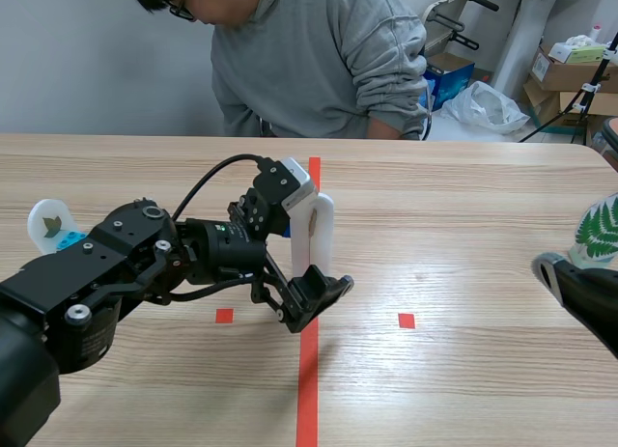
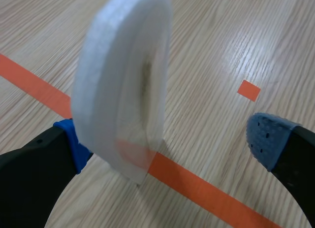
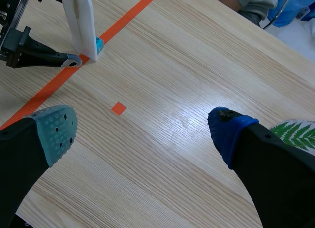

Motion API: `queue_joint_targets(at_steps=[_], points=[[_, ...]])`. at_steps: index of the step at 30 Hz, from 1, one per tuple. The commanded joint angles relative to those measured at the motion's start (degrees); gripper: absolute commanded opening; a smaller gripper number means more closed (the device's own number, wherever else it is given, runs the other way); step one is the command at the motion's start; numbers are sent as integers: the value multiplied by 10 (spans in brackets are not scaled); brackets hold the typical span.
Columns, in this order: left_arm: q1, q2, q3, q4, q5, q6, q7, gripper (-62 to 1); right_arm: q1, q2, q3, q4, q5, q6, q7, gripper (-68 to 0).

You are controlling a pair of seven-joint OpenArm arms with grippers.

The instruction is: Do the leaf sorting experiment

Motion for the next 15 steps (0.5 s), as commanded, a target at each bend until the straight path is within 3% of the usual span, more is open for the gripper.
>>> queue_joint_targets(at_steps=[1, 5, 10, 15], points=[[-4, -1, 2, 14, -4, -1, -8, -91, 5, 7, 1, 4, 2, 3, 4, -133], [-3, -2, 2, 14, -2, -1, -9, -285, 5, 7, 1, 4, 2, 3, 4, -133], [-3, -2, 2, 14, -2, -1, -9, -397, 5, 7, 1, 4, 2, 3, 4, -133], [-3, -2, 2, 14, -2, -1, -9, -549, 5, 7, 1, 4, 2, 3, 4, -133]])
